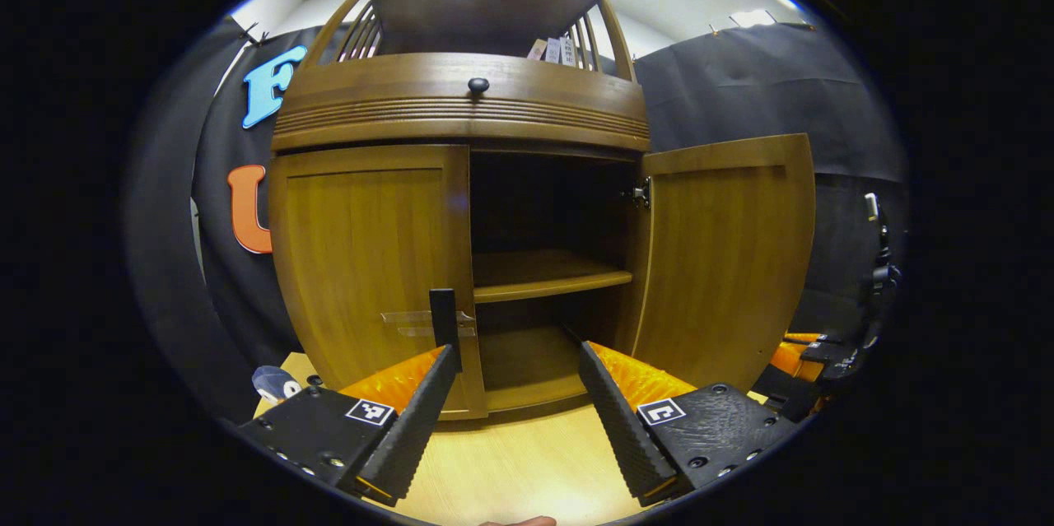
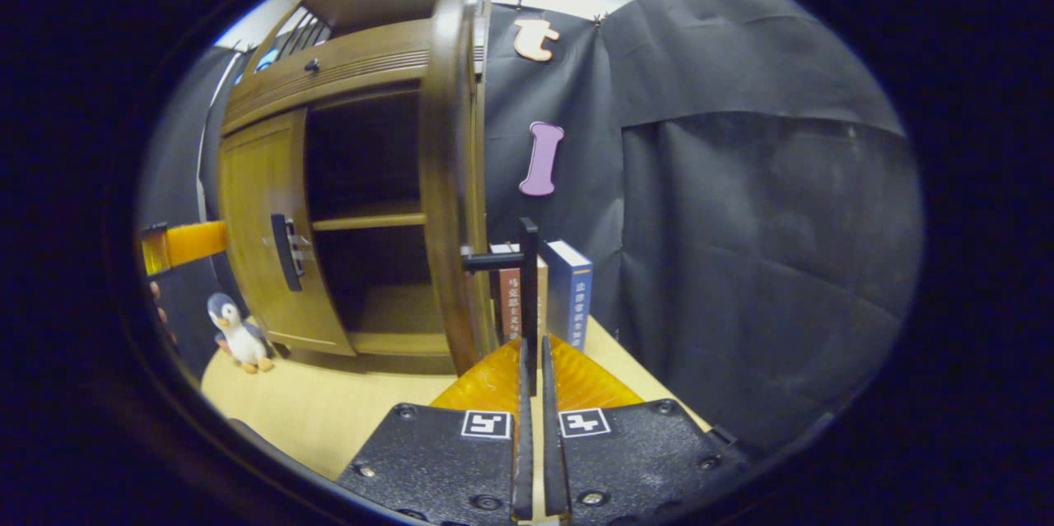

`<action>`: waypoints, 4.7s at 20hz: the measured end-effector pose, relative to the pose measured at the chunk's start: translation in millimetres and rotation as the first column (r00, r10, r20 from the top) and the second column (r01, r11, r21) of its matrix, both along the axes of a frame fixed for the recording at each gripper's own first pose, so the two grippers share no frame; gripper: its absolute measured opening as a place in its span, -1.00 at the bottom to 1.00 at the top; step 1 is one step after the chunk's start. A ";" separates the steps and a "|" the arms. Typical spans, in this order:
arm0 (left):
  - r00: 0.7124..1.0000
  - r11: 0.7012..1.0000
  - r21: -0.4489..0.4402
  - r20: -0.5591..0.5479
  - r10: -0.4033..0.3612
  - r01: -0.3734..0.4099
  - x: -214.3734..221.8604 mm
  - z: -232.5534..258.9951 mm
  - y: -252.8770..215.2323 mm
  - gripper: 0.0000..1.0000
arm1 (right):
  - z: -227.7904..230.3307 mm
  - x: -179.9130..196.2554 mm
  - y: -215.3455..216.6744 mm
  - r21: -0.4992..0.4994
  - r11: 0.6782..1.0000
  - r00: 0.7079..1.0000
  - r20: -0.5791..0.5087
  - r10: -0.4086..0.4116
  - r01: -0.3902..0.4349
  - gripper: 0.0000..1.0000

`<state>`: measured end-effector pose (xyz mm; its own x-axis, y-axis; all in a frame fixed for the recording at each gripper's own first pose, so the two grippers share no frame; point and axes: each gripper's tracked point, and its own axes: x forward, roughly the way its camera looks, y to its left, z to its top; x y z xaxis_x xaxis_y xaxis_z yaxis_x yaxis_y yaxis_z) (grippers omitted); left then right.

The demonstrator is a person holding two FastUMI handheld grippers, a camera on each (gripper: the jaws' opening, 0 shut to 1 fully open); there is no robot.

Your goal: Open the right door of the double-door shoe cabinet with the right hand, and open the left door with the left hand.

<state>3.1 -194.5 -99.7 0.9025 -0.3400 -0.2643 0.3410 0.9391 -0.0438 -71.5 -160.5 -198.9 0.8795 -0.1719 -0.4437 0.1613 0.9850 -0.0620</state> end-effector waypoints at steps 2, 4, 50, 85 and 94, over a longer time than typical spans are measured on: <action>1.000 1.000 0.000 -0.022 -0.001 0.001 5.8 -9.5 -2.4 0.83 | 5.6 -11.0 -15.7 -0.017 0.999 0.999 -0.007 -0.040 0.040 -0.83; 1.000 1.000 0.001 -0.026 0.017 -0.017 15.5 -12.7 -2.0 0.83 | 10.8 -18.6 -21.7 0.029 0.997 0.998 -0.002 -0.069 0.069 -0.83; 0.979 0.981 0.048 -0.068 0.193 -0.190 141.4 -103.4 45.6 -0.45 | 46.0 -0.3 76.1 0.042 0.985 0.983 0.087 0.161 -0.165 0.06; 0.915 0.923 0.000 -0.127 0.382 -0.385 6.9 -89.1 150.4 -0.46 | 7.1 10.2 206.1 0.214 0.862 0.884 0.014 0.467 -0.459 0.06; 0.862 0.872 0.002 -0.150 0.484 -0.490 -26.7 -93.0 216.1 -0.46 | 5.8 7.3 242.3 0.204 0.832 0.852 0.019 0.524 -0.516 0.07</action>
<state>-23.7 21.6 -192.7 0.9094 0.1216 -0.3977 -0.1718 0.9808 -0.0928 -64.2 81.8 -193.1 0.7970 0.3992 -0.4532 -0.3766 0.9151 0.1437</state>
